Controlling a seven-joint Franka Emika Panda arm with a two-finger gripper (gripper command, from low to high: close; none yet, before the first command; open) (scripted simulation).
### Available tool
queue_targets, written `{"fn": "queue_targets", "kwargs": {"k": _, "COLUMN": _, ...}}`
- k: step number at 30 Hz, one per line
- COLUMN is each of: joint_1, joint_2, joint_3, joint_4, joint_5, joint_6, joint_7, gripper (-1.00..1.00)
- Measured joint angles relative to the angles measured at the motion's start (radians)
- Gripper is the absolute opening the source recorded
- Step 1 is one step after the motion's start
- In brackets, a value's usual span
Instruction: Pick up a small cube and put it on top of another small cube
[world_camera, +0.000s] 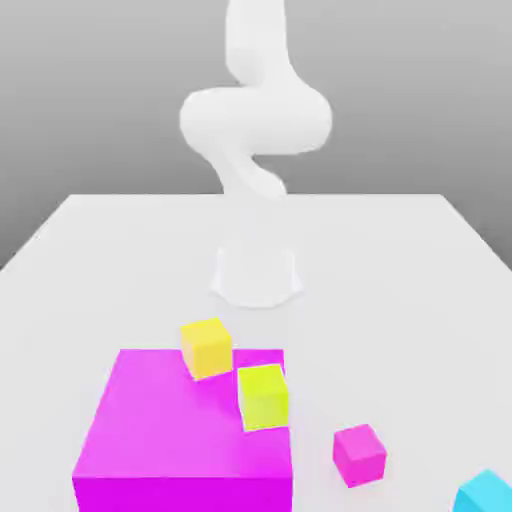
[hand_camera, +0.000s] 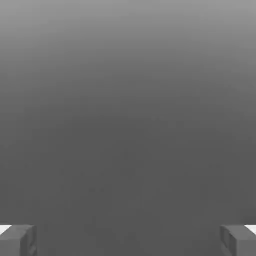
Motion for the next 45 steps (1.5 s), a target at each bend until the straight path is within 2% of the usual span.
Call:
{"fn": "queue_targets", "kwargs": {"k": 19, "joint_1": 0.101, "joint_2": 0.695, "joint_3": 0.169, "joint_4": 0.084, "joint_5": -0.106, "joint_6": 0.155, "joint_7": 0.026, "gripper": 0.0}}
{"fn": "queue_targets", "kwargs": {"k": 31, "joint_1": 0.21, "joint_2": 1.132, "joint_3": 0.21, "joint_4": 0.138, "joint_5": -0.183, "joint_6": 0.254, "joint_7": 0.05, "gripper": 0.0}}
{"fn": "queue_targets", "kwargs": {"k": 35, "joint_1": 0.248, "joint_2": 1.276, "joint_3": 0.173, "joint_4": 0.169, "joint_5": -0.225, "joint_6": 0.349, "joint_7": 0.078, "gripper": 0.0}}
{"fn": "queue_targets", "kwargs": {"k": 36, "joint_1": 0.254, "joint_2": 1.298, "joint_3": 0.166, "joint_4": 0.174, "joint_5": -0.231, "joint_6": 0.365, "joint_7": 0.083, "gripper": -1.0}}
{"fn": "queue_targets", "kwargs": {"k": 42, "joint_1": 0.257, "joint_2": 1.309, "joint_3": 0.162, "joint_4": 0.177, "joint_5": -0.234, "joint_6": 0.373, "joint_7": 0.084, "gripper": -1.0}}
{"fn": "queue_targets", "kwargs": {"k": 45, "joint_1": 0.242, "joint_2": 1.241, "joint_3": 0.183, "joint_4": 0.161, "joint_5": -0.209, "joint_6": 0.322, "joint_7": 0.067, "gripper": -1.0}}
